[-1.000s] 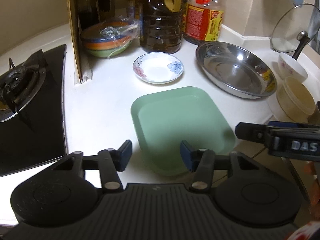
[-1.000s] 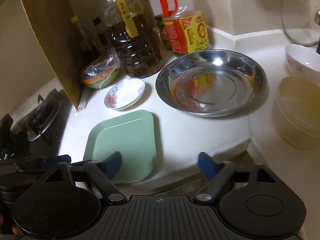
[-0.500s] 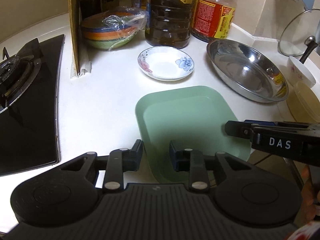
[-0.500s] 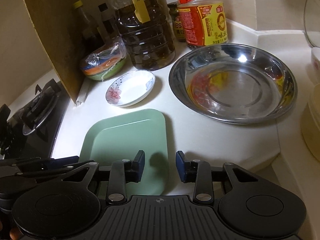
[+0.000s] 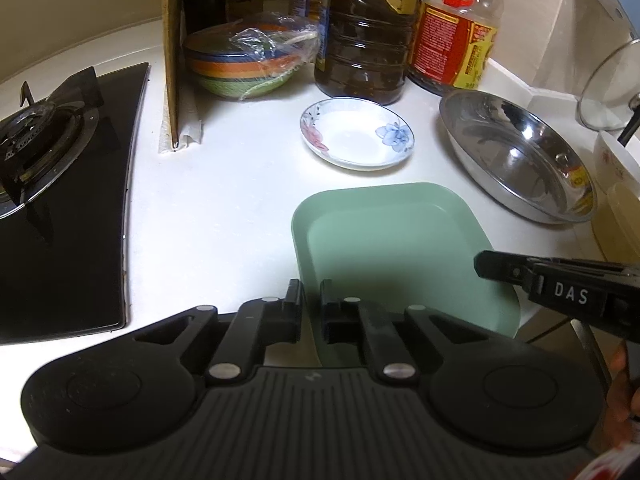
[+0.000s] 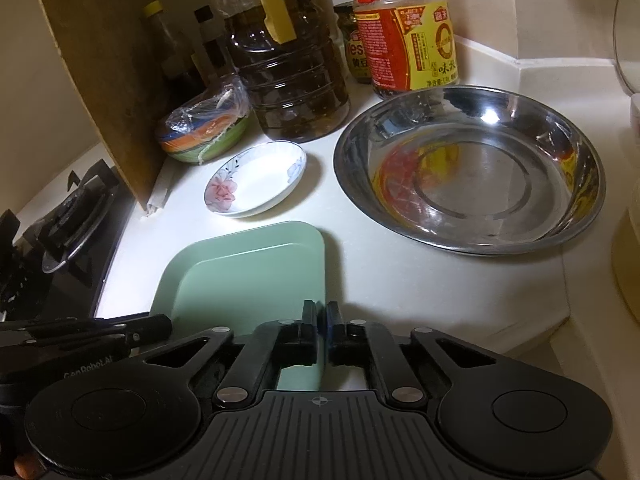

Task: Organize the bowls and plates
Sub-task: 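Lift the green plate with the left tool and lower it into the steel tray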

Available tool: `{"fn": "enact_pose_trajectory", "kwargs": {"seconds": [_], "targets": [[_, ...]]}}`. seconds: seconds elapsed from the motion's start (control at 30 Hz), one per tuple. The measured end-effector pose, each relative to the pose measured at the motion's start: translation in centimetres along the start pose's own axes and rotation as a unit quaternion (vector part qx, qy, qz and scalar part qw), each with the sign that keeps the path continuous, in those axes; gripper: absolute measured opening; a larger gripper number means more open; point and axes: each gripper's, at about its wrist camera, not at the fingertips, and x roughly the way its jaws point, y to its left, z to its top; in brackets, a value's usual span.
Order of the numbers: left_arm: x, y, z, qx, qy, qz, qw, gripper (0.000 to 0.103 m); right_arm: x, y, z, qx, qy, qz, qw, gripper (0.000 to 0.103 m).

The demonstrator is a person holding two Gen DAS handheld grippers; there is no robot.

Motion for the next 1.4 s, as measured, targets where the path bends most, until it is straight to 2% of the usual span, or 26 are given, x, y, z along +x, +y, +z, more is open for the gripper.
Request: {"fn": "enact_pose_trajectory", "kwargs": {"seconds": [0.33,0.63,1.1,1.4], "targets": [[-1.2,-1.1,1.7,0.016,-0.033,-0.007,0.9993,0.007,-1.5,-0.5,1.2,0.011,-0.031,0.004,0.999,0.004],[-1.2,-3.9,4.9,0.042,-0.068,-0.038,0.9961,0.007,-3.9,-2.0,3.7,0.03,-0.075,-0.016,0.997,0.004],[3.7,-11.4,10.0,0.113,-0.075,-0.1,0.9857,0.007,-4.5,-8.1,6.8,0.09,-0.108,-0.098,0.985,0.004],[7.8,-13.7,11.2,0.126,-0.054,-0.1,0.9855,0.007,-2.2,-10.5,7.5,0.105,-0.092,-0.129,0.982,0.004]]}}
